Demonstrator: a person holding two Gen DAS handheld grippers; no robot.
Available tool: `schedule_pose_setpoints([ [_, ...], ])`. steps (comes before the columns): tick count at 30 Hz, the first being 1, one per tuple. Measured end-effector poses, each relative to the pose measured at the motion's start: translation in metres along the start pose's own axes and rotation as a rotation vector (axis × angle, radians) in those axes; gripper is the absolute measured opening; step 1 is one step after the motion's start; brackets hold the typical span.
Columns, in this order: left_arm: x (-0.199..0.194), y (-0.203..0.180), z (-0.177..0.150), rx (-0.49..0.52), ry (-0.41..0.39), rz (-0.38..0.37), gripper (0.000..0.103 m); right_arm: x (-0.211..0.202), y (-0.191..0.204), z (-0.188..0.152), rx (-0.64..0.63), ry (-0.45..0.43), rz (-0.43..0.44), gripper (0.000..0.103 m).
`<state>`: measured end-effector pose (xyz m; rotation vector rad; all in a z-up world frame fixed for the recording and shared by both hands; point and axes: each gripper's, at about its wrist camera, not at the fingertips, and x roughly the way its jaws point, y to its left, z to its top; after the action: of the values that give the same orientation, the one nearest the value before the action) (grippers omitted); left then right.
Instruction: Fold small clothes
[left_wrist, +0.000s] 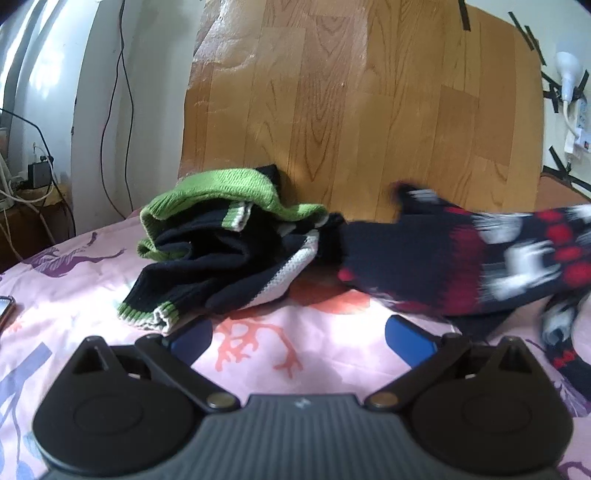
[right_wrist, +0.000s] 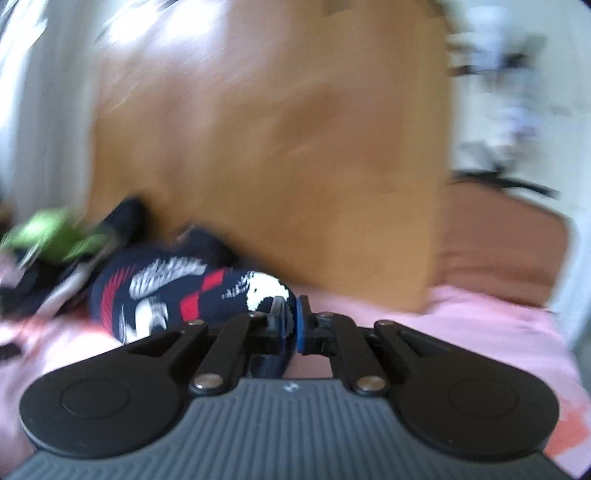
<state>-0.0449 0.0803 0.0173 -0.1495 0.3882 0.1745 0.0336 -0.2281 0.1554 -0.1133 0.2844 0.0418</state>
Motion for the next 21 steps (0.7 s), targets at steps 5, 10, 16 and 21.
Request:
schedule_pose_setpoints([
  [5, -0.002, -0.005, -0.001, 0.039, -0.016, -0.017, 0.103, -0.036, -0.089, 0.006, 0.087, -0.023, -0.290, 0.011],
  [10, -0.002, -0.011, -0.001, 0.078, -0.015, -0.025, 0.103, -0.062, -0.093, -0.008, 0.144, -0.018, -0.263, 0.036],
  [16, 0.001, -0.008, -0.002, 0.070, -0.004, -0.019, 0.103, -0.063, 0.009, -0.035, -0.176, 0.077, 0.213, 0.055],
  [21, -0.001, -0.002, -0.002, 0.046, -0.015, -0.023, 0.103, -0.032, 0.082, -0.056, -0.419, 0.197, 0.434, 0.057],
])
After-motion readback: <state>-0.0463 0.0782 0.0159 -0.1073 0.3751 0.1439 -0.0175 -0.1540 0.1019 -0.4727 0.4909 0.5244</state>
